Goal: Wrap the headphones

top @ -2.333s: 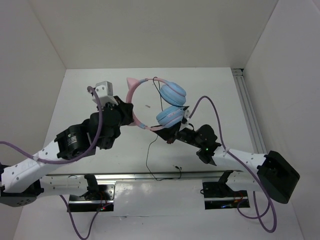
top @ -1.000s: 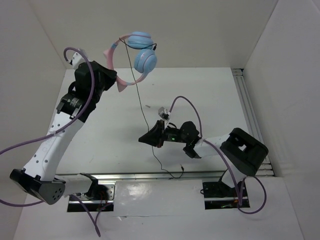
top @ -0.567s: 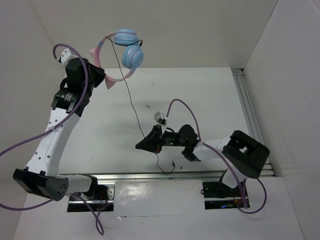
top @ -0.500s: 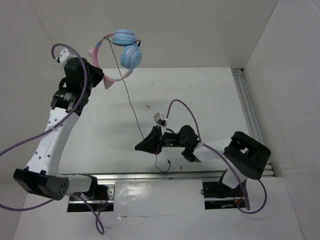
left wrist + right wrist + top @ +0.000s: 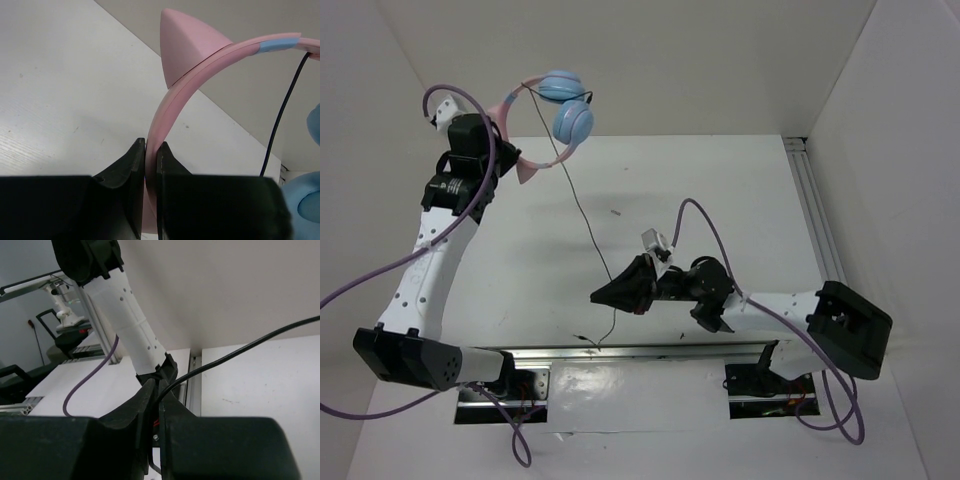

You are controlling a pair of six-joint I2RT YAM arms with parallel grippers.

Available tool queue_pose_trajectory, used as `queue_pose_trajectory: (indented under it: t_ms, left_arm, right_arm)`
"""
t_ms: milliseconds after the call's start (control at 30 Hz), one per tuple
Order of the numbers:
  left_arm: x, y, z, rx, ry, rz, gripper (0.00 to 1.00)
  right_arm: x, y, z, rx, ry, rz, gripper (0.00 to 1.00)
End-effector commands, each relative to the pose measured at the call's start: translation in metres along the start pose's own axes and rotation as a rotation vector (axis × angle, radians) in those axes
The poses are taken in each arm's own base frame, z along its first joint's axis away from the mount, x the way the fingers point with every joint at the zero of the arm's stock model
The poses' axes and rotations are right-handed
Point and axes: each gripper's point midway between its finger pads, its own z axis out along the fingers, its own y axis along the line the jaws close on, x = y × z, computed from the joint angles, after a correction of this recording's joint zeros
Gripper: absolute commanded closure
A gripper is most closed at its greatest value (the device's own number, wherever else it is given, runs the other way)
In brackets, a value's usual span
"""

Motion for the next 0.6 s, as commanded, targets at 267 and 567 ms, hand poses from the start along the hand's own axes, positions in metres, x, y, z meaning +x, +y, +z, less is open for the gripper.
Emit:
queue_pose_trajectory:
  t_ms: [267, 567]
  left_arm:
    - [0.011, 0.027, 0.003, -0.188, -0.140, 0.038, 1.00]
    - [0.065, 0.048, -0.026, -0.346, -0.136, 0.232, 1.00]
  right_arm:
    - [-0.040, 0.009, -0.009, 0.112, -0.011, -0.139, 0.94]
    - [-0.086, -0.020, -0.008, 0.332, 0.043, -0.287, 1.00]
